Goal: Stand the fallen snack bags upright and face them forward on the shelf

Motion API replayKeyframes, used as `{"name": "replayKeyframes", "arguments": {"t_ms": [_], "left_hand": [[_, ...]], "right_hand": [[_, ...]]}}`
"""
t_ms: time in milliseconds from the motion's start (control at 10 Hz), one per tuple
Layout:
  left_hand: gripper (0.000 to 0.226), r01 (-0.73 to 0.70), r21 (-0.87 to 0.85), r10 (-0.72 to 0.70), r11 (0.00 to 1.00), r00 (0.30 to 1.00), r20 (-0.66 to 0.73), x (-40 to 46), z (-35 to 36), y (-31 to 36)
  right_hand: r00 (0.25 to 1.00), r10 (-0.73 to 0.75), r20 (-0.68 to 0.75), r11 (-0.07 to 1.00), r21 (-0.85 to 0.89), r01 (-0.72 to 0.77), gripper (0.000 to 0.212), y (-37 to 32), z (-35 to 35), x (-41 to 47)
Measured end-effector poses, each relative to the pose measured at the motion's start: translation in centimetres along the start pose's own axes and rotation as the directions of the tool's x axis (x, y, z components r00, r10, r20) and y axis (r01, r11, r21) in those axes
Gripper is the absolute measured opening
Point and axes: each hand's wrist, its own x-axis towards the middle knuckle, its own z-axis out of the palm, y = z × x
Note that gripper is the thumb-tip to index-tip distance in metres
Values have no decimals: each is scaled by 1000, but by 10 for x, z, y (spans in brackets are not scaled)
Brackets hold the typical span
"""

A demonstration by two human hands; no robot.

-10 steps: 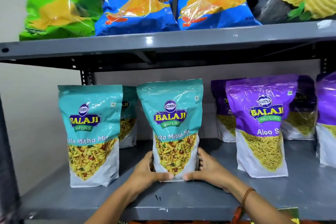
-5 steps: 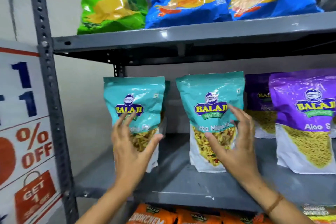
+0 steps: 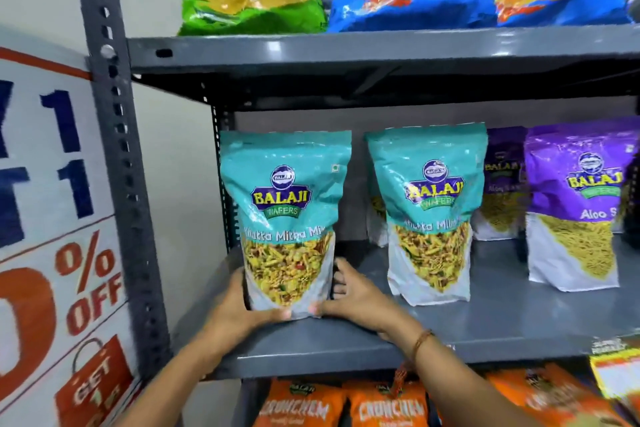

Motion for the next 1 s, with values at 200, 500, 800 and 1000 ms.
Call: {"name": "replayKeyframes", "arguments": {"t_ms": [200,500,800,1000], "left_hand": [[111,21,-10,-21,1000,1000,1,5,-7,-7],[124,-4,-23,5,1000,1000,4,8,-6,-11],[145,-42,320,177,947,896,-407,-38,15,7],[86,-265,572,557,776,713,-426,-92,62,42]], "right_hand": [[999,40,-19,999,-11,-40,80,4,3,2],[997,73,-7,995,-72,-73,70,1,4,-1],[996,48,-70,997,-58,-52,110,-20,-2,-35],[926,-268,-266,918,-362,161,71,-25,-43,-105]]}}
